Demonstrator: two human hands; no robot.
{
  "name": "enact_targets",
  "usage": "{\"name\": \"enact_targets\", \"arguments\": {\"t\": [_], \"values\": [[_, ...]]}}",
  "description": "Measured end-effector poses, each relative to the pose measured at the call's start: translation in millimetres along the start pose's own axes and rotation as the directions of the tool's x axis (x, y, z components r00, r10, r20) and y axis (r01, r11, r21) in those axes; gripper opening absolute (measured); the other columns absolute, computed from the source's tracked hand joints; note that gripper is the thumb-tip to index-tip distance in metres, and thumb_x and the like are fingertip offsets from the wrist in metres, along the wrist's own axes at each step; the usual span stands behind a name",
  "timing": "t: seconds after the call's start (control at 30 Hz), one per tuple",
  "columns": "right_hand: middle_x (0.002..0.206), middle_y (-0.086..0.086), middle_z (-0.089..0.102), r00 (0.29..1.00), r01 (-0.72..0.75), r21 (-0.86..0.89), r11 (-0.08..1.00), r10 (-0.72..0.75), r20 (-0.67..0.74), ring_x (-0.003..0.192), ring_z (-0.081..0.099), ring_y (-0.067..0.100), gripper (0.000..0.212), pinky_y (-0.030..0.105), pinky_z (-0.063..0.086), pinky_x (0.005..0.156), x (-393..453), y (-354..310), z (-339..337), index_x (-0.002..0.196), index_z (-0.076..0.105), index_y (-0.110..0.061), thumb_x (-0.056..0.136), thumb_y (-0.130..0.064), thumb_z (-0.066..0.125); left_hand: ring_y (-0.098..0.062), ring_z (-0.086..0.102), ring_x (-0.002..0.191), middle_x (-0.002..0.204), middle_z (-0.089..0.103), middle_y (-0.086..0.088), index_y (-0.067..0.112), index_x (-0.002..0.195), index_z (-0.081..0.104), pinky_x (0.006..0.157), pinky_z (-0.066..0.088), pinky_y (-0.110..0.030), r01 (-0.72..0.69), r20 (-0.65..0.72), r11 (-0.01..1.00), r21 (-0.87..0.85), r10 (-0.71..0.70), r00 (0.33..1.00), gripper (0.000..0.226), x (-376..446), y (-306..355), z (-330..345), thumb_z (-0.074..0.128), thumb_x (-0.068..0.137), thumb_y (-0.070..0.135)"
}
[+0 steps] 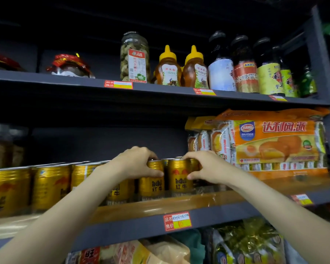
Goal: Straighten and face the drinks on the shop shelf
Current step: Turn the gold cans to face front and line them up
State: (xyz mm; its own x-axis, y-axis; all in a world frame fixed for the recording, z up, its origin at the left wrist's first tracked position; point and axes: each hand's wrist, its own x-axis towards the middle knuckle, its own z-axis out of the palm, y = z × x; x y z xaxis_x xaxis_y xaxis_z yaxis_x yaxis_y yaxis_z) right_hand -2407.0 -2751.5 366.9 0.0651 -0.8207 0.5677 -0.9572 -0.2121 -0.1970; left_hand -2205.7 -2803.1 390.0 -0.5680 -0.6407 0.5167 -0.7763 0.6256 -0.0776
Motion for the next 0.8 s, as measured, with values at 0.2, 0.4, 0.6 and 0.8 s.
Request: {"name": "enact_targets", "arguments": {"t": [0.2,0.4,0.6,0.8], "values": [[0.129,0.002,0.053,0.999,0.039,-0.055,0.998,-0.040,-0.014,0.118,0.050,0.019,0.049,0.034,0.045,0.094,12,-4,13,0.133,0.046,-0.025,0.088,-0.025,0.065,-0.013,0.058,0.108,0.118,0.063,0.003,0.024,0.128,0.052,0.090,0.047,-0.027,-0.007,0.024,1.000,0.019,0.006,1.000,0.056,-1,4,-1,0.060,0.081,0.053],[0.128,-0.001,0.055,0.996,0.091,-0.154,0.984,-0.088,0.030,0.119,0.049,0.019,0.051,0.040,0.043,0.099,32,1,14,0.132,0.047,-0.024,0.086,-0.031,0.067,-0.013,0.058,0.103,0.116,0.062,0.002,0.024,0.128,0.049,0.088,0.050,-0.028,0.011,0.035,1.000,0.015,-0.011,0.999,0.057,0,6,-2,0.059,0.081,0.055],[0.135,-0.002,0.049,0.968,0.067,0.044,0.997,-0.076,0.239,0.118,0.049,0.013,0.056,0.020,0.043,0.093,69,43,-37,0.135,0.047,-0.024,0.085,-0.018,0.069,-0.021,0.041,0.129,0.144,0.039,-0.001,0.033,0.144,0.020,0.103,0.038,-0.036,-0.021,0.037,0.991,0.131,0.016,0.999,0.085,21,19,3,0.058,0.075,0.066],[0.153,0.004,0.026,0.935,0.035,-0.310,0.950,0.079,0.347,0.135,0.034,0.024,0.074,0.032,0.039,0.103,116,49,-11,0.148,0.026,-0.024,0.086,-0.018,0.067,-0.019,0.036,0.131,0.142,0.042,0.005,0.041,0.144,0.019,0.108,0.033,-0.044,-0.025,0.265,0.998,0.065,0.007,0.964,0.086,38,20,12,0.066,0.074,0.057]]}}
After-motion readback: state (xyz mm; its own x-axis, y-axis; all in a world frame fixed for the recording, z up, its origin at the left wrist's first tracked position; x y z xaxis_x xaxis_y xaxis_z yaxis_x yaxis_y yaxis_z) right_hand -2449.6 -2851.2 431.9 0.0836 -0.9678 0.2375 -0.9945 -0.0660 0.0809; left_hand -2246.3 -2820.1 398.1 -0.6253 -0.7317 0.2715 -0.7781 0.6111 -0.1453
